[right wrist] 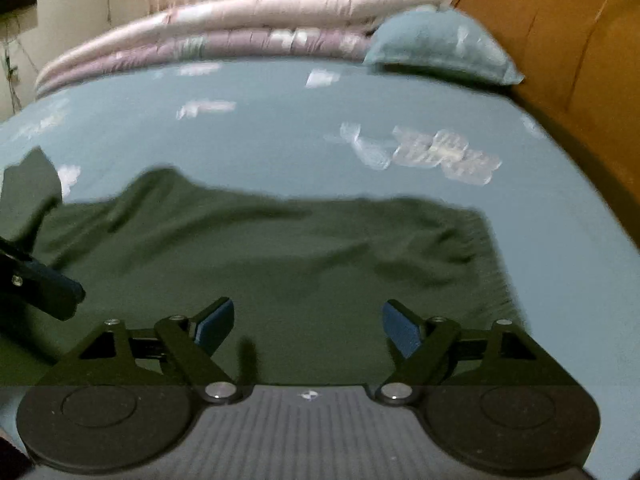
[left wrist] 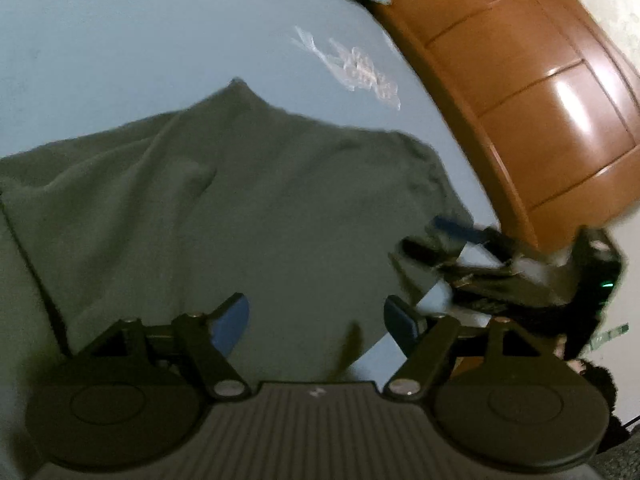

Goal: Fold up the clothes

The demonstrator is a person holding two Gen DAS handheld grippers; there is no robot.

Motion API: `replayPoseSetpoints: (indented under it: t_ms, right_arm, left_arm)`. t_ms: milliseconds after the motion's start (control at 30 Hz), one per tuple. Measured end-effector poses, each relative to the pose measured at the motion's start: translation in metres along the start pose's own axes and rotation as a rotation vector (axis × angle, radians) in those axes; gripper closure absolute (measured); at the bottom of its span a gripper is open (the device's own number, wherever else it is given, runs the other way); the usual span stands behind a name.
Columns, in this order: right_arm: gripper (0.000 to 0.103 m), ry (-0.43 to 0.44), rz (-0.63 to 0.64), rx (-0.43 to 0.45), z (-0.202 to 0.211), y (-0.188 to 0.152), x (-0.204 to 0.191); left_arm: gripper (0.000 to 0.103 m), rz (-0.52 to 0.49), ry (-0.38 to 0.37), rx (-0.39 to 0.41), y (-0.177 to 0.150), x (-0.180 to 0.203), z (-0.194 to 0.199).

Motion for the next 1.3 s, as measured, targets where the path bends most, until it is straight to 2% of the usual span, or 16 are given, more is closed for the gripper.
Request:
replayPoseSetpoints:
  t_ms: [100,200,267,467,600,800,967,1133,1233,1300]
  right_arm:
    - [0.017,-0.002,0.027,-0.048,-0.014,-0.006,-0.007]
    - [0.017,0.059,0.038,-0.023,-0.008,0.006,-0.012]
    - [0.017,0.076,0.047,-0.036,-0.013,0.008,-0.016]
    - [0.017,0.127,0.074,-0.076,-0.029,0.015,-0.027]
    - [0.014,0.161,0.092,-0.103,-0.039,0.02,-0.035]
    - [0.0,0.201,0.117,-0.143,-0.052,0.021,-0.04]
    - [0.0,0.192,0.135,-0.144,-0.056,0.022,-0.044]
    - [0.0,0.185,0.134,-0.144,-0.056,0.021,-0.044]
    - [0.0,0.177,0.13,-0.143,-0.055,0.021,-0.045]
    - [0.0,0.167,0.127,-0.141,-0.055,0.02,-0.046]
  left_arm:
    - [0.028,-0.013,0.014,0.046,0.002,0.006,0.016]
    - [0.027,0.007,0.011,0.074,0.002,0.003,0.026]
    - [0.025,0.027,0.009,0.09,0.002,-0.001,0.032]
    - [0.025,0.112,0.049,0.068,-0.011,-0.013,0.029]
    - [0.024,0.124,0.045,0.163,-0.003,-0.009,0.061]
    - [0.024,0.223,0.128,0.299,-0.001,-0.045,0.12]
    - [0.024,0.393,0.21,0.386,-0.019,-0.102,0.158]
    - [0.024,0.584,0.181,0.477,-0.033,-0.16,0.162]
    - [0.024,0.648,0.111,0.531,-0.034,-0.18,0.159]
    - [0.024,0.65,0.086,0.562,-0.03,-0.188,0.158]
Point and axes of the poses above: each gripper's, at about its wrist camera, not at the fingertips, and z roughly against the way its jaws point, x to its right, y to its top, the point moved 4 cm from there along -z, roughly the way its jaws point, and after that the axes turned 6 degrees about x, right-handed, at the moved point
